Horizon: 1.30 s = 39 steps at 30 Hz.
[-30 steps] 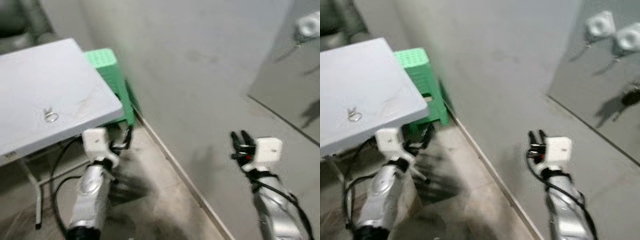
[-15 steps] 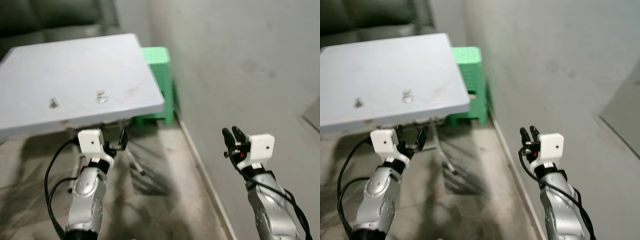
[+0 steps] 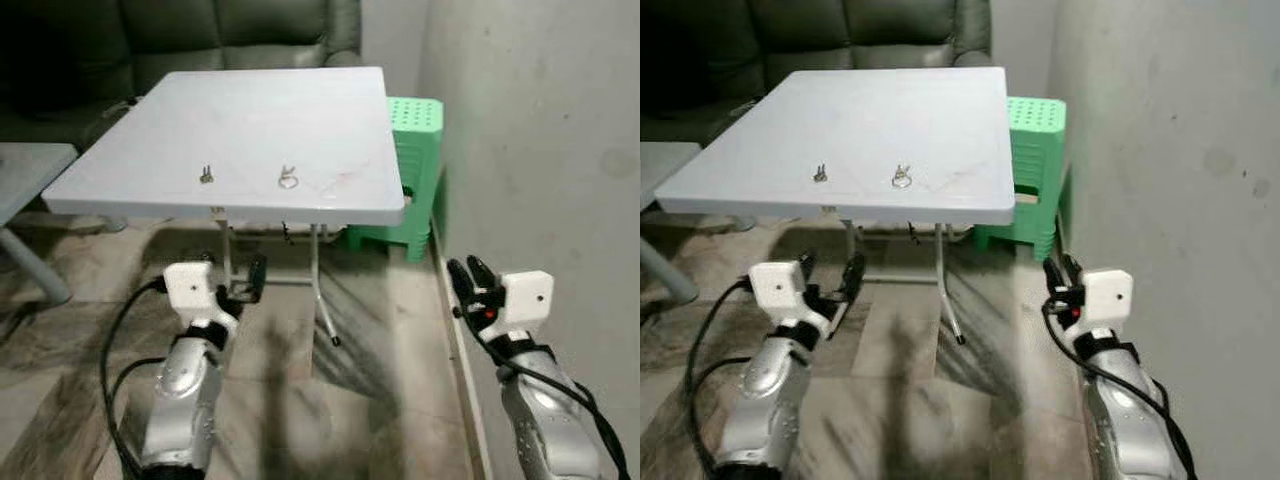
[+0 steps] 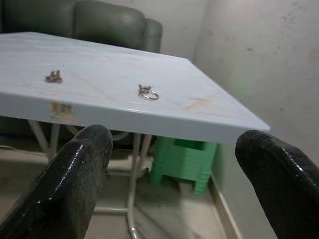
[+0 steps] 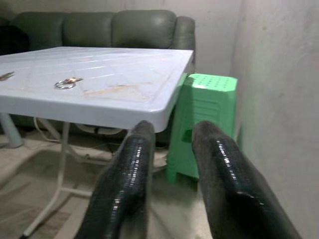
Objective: Hang keys on a hook
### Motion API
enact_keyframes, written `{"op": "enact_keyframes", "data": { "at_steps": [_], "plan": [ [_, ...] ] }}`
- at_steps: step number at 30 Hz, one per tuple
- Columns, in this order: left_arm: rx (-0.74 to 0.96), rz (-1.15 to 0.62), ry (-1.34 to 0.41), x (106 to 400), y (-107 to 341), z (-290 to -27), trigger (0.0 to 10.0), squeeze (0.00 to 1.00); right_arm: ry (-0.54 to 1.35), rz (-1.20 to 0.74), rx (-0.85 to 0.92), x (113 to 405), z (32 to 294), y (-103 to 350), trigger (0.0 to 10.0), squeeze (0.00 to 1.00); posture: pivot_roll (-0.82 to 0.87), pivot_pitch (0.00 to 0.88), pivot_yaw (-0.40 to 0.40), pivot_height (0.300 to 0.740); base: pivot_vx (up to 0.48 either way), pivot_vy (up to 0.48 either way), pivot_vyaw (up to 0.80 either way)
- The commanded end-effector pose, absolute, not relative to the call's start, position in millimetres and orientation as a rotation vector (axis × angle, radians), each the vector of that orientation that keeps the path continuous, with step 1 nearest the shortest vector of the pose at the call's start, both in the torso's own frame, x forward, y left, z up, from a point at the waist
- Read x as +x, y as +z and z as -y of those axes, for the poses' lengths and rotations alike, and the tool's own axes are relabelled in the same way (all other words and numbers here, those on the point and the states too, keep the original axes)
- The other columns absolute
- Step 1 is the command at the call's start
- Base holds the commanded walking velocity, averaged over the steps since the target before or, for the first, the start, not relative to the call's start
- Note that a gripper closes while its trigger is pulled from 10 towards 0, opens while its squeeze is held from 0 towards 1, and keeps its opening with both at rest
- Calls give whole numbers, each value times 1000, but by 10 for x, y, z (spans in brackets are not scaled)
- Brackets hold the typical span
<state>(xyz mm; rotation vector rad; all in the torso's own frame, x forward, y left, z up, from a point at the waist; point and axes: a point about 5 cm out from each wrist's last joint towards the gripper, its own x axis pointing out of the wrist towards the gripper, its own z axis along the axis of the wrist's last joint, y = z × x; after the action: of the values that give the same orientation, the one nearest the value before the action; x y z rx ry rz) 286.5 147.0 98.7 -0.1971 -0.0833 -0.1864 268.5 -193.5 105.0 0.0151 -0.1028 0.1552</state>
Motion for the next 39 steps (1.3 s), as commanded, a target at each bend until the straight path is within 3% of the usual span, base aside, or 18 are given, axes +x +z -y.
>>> {"op": "enact_keyframes", "data": {
  "at_steps": [1,31,32,39],
  "plan": [
    [-178,88,-167,2881,1020,-1533,10000,0,172,134,21,2688,1902,1115,10000,1000,-43,46,-28,740,0,0,0],
    [-205,72,-153,2881,1014,-1579,10000,0,163,120,5,2651,1924,1104,10000,1000,-46,69,-29,740,0,0,0],
    [-204,72,-153,2881,1013,-1581,10000,0,163,116,-5,2652,1924,1102,10000,0,-47,71,-31,740,0,255,0],
    [-208,75,-148,2884,1017,-1590,10000,0,161,106,-10,2653,1926,1088,10000,0,-45,65,-34,740,0,325,0]
  ]
}}
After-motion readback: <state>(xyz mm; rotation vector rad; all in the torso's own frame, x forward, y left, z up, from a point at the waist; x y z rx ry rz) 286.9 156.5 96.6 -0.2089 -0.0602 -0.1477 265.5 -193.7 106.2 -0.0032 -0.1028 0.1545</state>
